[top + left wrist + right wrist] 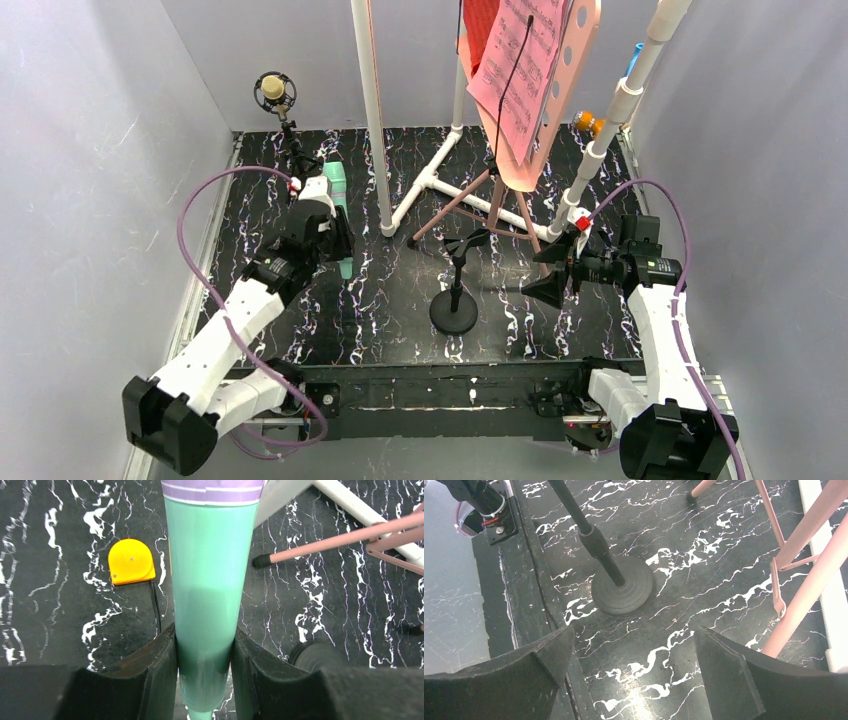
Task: Pack up the instrument practice props
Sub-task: Place the microphone at the center of the board.
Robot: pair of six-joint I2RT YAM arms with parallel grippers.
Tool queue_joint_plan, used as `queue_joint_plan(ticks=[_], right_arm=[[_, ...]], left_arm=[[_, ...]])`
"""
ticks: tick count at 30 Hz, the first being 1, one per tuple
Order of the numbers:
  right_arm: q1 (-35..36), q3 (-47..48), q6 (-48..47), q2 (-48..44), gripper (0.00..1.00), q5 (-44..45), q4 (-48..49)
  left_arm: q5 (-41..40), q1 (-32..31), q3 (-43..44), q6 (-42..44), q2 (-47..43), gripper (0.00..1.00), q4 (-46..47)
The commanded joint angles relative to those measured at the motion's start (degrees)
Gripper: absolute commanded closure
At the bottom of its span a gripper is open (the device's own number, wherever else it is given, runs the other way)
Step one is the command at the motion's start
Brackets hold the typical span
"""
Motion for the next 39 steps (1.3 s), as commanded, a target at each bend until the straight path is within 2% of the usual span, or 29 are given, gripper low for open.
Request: queue_joint_plan(ticks=[1, 12, 16, 20, 26, 31, 33, 39], right_arm=[[-0.2, 0.23, -3.46, -0.93, 0.02, -0.32, -1.72], [-0.15, 0.36, -4.23, -1.65, 0.02, -0.73, -2.54], [-0.2, 0.3, -4.32, -1.86, 0.02, -0.94, -2.65], [-0.2, 0.23, -4.31, -2.18, 0.02, -0.98, -2.73], [-0.13, 0.2, -4.61, -2.69, 0.02, -1.24, -2.89], [0.13, 0.35, -4.71, -2.72, 0.02, -1.48, -3.05], [0.31, 0.38, -4.73, -2.8, 0.02, -1.48, -3.12], [0.9, 0.45, -4.77, -2.65, 0.02, -1.3, -3.19]], left_arm=[[10.05, 5.47, 0.21, -3.23, 3.96, 1.0, 5.47], [12.67, 8.25, 2.63, -2.91, 10.72, 1.0, 7.0], [13.1, 10.69, 4.97, -1.76, 16.05, 1.0, 9.04], [14.58, 13.82, 10.08, -0.78, 26.3, 1.0, 10.63], [18.63, 14.88, 20.08, -0.6, 41.13, 1.0, 8.74], [16.25, 14.82, 28.14, 0.51, 50.09, 0.98, 3.67], [15.97, 14.88, 30.27, 0.9, 52.87, 0.95, 2.19], [15.45, 14.91, 35.9, 1.12, 58.68, 0.62, -2.8]])
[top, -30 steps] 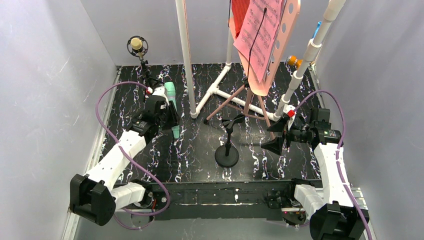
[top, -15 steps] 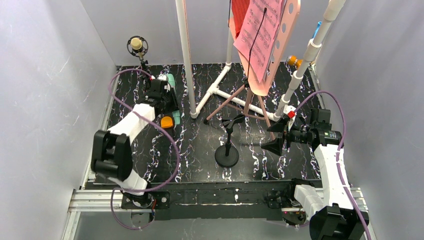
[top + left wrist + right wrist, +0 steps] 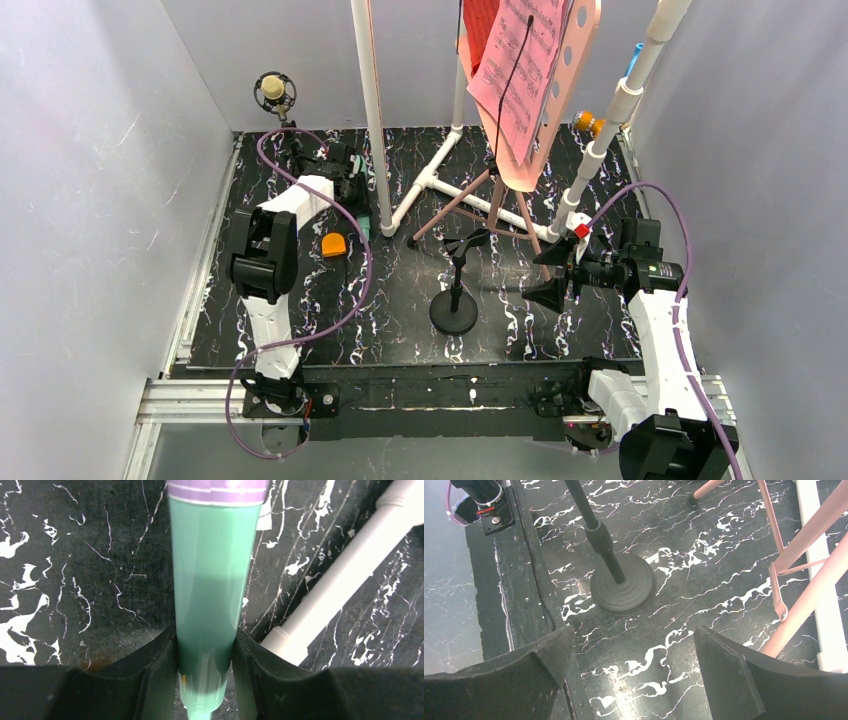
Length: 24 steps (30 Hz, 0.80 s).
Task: Pack up the instrument practice props
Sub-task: Place the microphone at the center of the board.
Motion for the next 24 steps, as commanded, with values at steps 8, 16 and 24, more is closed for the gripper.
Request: queue_joint_plan(ticks=[8, 16, 24], right_arm=[[0.88, 0.62, -0.74, -0.78, 0.02, -1.33, -0.72], [1.69, 0.62, -0.74, -0.79, 0.02, -0.72, -0.59], [3.22, 0.71, -0.77, -1.17, 0.02, 0.04, -0.68]], left_arm=[[-5.02, 0.05, 6.75, 3.67, -1.9, 0.31, -9.04], [-7.64, 1.12, 9.62, 11.69, -14.91, 0.08, -8.75], [-9.17, 6.14, 20.06, 10.81, -16.47, 0.06, -9.79]])
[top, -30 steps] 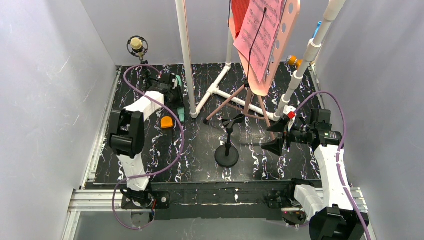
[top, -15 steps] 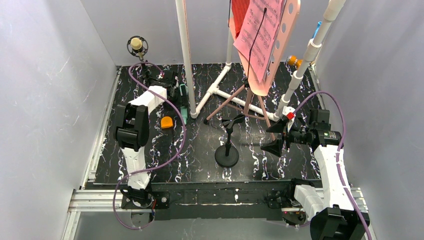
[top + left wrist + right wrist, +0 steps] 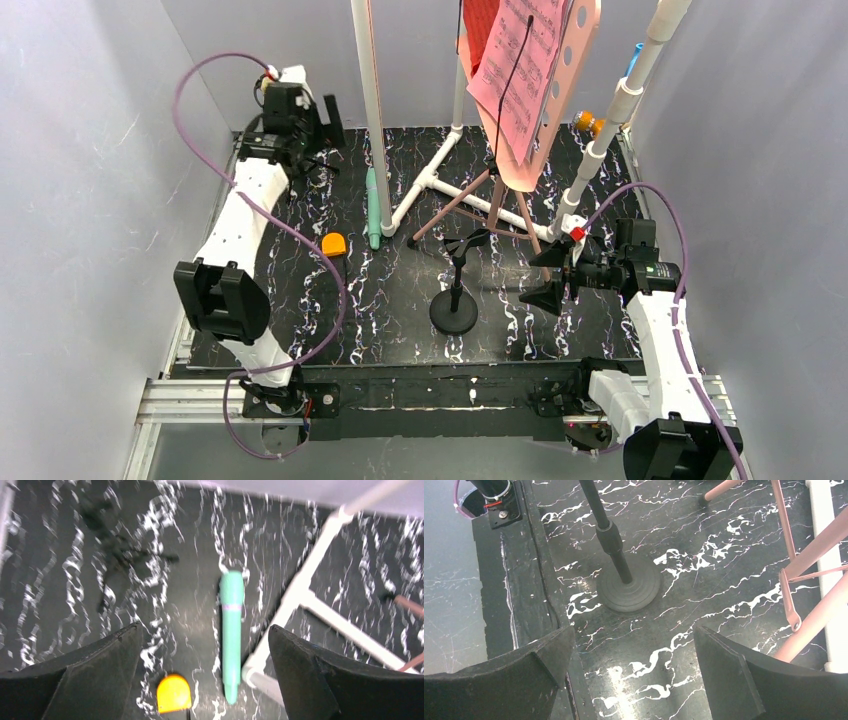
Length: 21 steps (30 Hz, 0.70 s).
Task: Pack up the instrument practice props
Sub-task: Place the microphone at the center of the board, then remove the microphone from the microphone stand.
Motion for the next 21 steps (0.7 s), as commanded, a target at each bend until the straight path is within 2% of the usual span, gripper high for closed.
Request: queue_joint_plan(ticks=[1, 5, 9, 12, 21], right_arm=[[1.31, 0.65, -0.49, -0.88, 0.02, -0.29, -0.35], [2.2, 0.62, -0.44, -0.65, 0.02, -0.24, -0.19], [2.92, 0.54, -0.46, -0.32, 0.02, -0.33, -0.34], [3.27, 0.6, -0.46, -0.13, 0.02, -0.41, -0.43], [4.77, 1.05, -0.89, 1.02, 0.02, -0.9, -1.44]], left_arm=[[-2.46, 2.77, 7.96, 0.13, 1.16, 0.06, -2.06], [-7.8, 3.32, 16.95, -0.34, 4.47, 0.09, -1.88], [-17.32, 3.32, 18.3, 0.74, 6.66, 0.11, 5.29], [-21.49, 3.31, 21.15, 2.26, 9.86, 0.13, 8.0], [-25.08, 4.46, 34.39, 7.02, 21.59, 0.08, 7.28]])
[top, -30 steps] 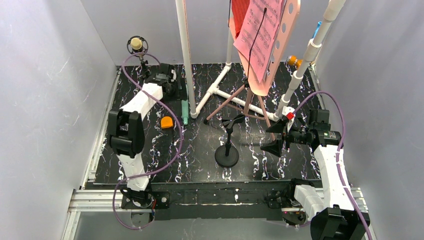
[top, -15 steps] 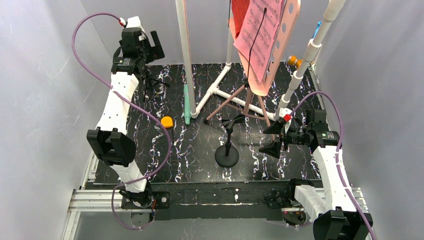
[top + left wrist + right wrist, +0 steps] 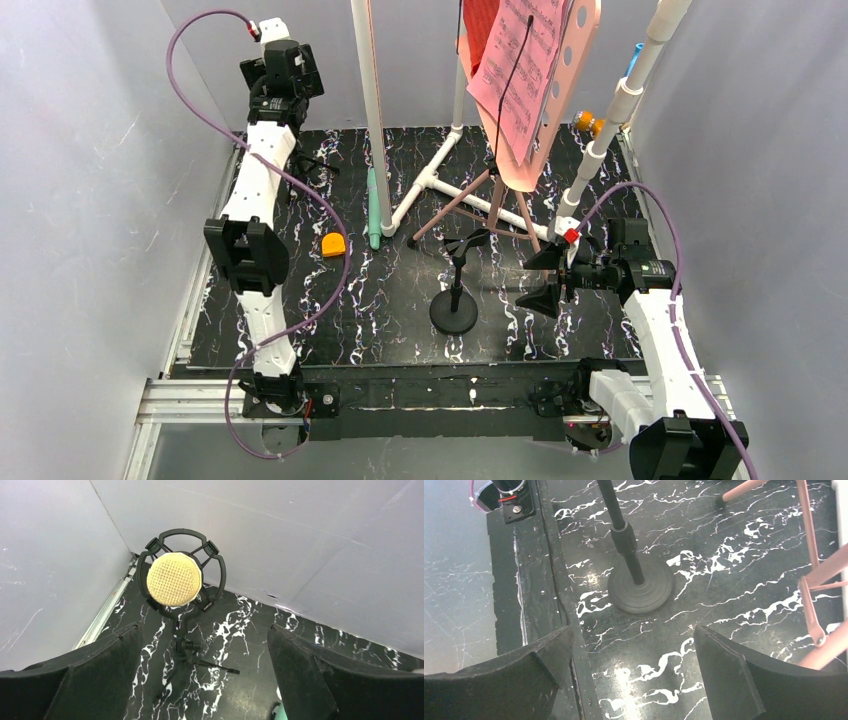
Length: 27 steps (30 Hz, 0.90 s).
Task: Pack up the instrument practice props
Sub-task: Remove the microphone from the microphone stand.
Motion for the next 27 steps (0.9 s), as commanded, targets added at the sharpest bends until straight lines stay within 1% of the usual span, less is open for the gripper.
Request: queue_joint_plan(ticks=[1, 3, 5, 8, 13, 15, 18, 24, 27], right_arm=[[1.71, 1.06, -1.04, 0.64, 0.02, -0.97, -1.48], [1.88, 1.15, -1.28, 0.91, 0.02, -1.05, -1.84], [1.86, 1.24, -1.55, 1.19, 0.02, -1.13, -2.04], [2.01, 1.37, -1.79, 1.52, 0.02, -1.17, -2.3], [1.95, 1.43, -2.04, 2.03, 0.02, -1.23, -2.58], [2.0, 1.5, -2.15, 2.11, 0.02, -1.19, -2.68], [2.0, 1.5, -2.18, 2.35, 0.02, -1.16, -2.69], [1.88, 1.5, -2.2, 2.73, 0.02, -1.12, -2.72], [1.88, 1.59, -2.27, 2.98, 0.02, -1.14, -2.72]], left_arm=[[-3.89, 1.1, 7.39, 2.37, 3.09, 0.07, -0.71], [-4.01, 1.58, 11.07, 2.47, 5.47, 0.05, -1.8], [-3.47, 1.99, 12.58, 3.24, 6.89, 0.05, -1.32], [-4.1, 2.24, 13.65, 4.71, 8.32, 0.06, 0.01], [-3.66, 3.47, 13.67, 4.14, 9.31, 0.07, 0.19], [-2.63, 4.2, 13.66, 2.89, 9.82, 0.09, -0.29], [-0.3, 5.1, 13.65, 1.14, 10.69, 0.15, -1.21], [3.12, 5.79, 13.95, 0.43, 12.27, 0.18, -1.42], [3.64, 5.97, 14.31, 0.25, 12.91, 0.21, -1.5]])
